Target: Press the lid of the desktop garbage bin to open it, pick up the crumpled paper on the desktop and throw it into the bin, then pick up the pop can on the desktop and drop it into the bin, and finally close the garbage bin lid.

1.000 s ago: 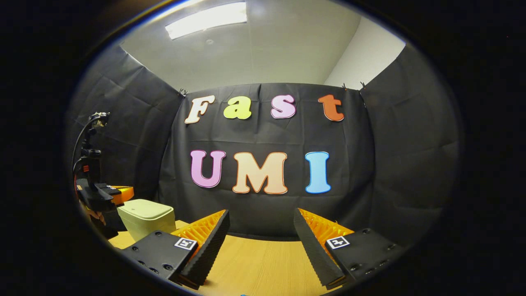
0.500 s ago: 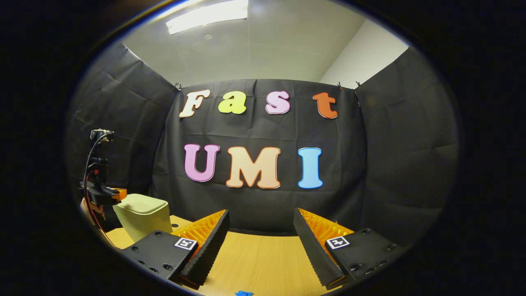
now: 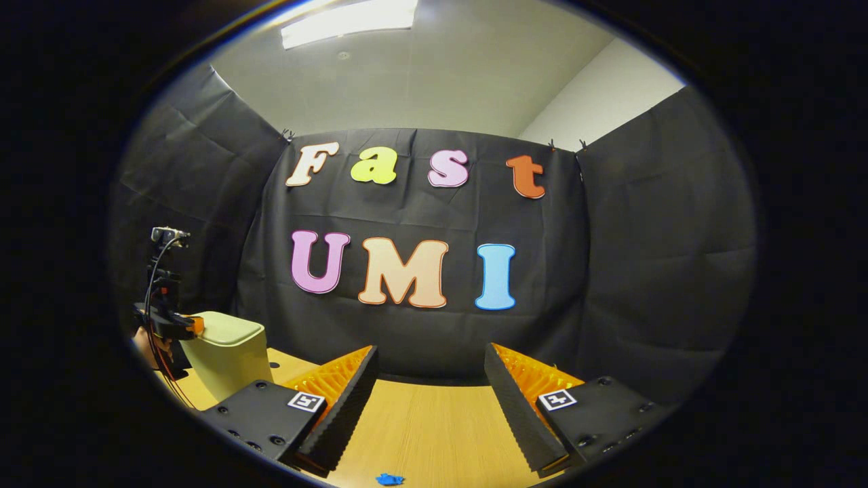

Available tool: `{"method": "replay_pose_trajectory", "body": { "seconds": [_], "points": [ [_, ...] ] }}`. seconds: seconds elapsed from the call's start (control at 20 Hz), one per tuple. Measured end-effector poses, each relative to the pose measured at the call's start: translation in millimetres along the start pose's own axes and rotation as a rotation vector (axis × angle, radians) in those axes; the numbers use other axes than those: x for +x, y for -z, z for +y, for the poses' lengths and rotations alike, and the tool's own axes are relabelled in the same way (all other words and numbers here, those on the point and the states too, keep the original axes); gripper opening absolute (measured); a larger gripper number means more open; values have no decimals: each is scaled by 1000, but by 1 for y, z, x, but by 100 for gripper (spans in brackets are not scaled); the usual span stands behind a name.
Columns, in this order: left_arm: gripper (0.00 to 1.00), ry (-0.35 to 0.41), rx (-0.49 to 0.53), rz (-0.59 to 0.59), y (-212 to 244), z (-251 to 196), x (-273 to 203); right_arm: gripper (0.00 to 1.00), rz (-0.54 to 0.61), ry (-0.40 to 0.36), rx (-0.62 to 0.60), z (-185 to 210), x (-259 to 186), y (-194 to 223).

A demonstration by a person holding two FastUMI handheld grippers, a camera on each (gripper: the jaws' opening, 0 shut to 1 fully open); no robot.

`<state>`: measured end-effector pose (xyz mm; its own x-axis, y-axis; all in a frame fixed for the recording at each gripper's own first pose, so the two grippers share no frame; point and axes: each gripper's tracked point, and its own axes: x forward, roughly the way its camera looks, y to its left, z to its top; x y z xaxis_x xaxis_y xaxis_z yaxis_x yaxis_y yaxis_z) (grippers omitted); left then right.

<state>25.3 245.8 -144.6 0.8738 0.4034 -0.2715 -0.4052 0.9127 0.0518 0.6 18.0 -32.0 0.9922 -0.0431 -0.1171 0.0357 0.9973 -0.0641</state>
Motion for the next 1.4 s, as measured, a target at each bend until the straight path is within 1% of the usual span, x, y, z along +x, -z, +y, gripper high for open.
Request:
{"method": "replay_pose_trajectory", "body": {
  "seconds": [0.05, 0.15, 0.25, 0.4, 0.55, 0.65, 0.7, 0.8, 0.85, 0.9, 1.0, 1.05, 1.1, 1.3, 1.35, 1.4],
  "points": [
    [0, -2, 2, -16, 0, 0, -2, 100, -3, 0, 2, 0, -1, -1],
    [0, 1, 2, -50, -1, -1, -4, 98, -5, -3, 9, 1, -2, -1],
    [0, 12, 24, -43, 6, -3, -2, 98, -1, -2, 16, 0, -2, 1],
    [0, 24, 43, -48, 3, -2, -4, 98, -1, 4, 37, -6, -4, 1],
    [0, 28, 32, -80, -8, -3, -4, 98, -6, 5, 55, -10, -4, 1],
    [0, 33, 26, -77, -9, -6, -6, 98, -10, 6, 49, -12, -3, 0],
    [0, 37, 22, -94, -15, -8, -8, 100, -12, 6, 45, -12, -4, -1],
    [0, 67, 24, -136, -33, -20, -16, 100, -12, 2, 40, -12, -5, 0],
    [2, 88, 31, -155, -39, -23, -21, 96, -12, 0, 38, -13, -4, 0],
    [5, 111, 34, -170, -48, -30, -25, 98, -13, -2, 37, -13, -3, 0],
    [19, 155, 20, -197, -66, -47, -29, 98, -16, -6, 39, -13, -3, 1],
    [21, 174, 10, -217, -77, -52, -35, 100, -17, -8, 42, -13, -1, 0],
    [23, 202, 0, -239, -88, -60, -42, 98, -18, -11, 45, -13, -1, 0],
    [60, 320, -17, -301, -116, -95, -74, 98, -23, -24, 50, -13, 5, 1],
    [71, 343, -22, -317, -123, -103, -84, 98, -21, -29, 54, -12, 7, 1],
    [72, 372, -28, -330, -129, -112, -93, 98, -18, -36, 58, -10, 10, 3]
  ]
}}
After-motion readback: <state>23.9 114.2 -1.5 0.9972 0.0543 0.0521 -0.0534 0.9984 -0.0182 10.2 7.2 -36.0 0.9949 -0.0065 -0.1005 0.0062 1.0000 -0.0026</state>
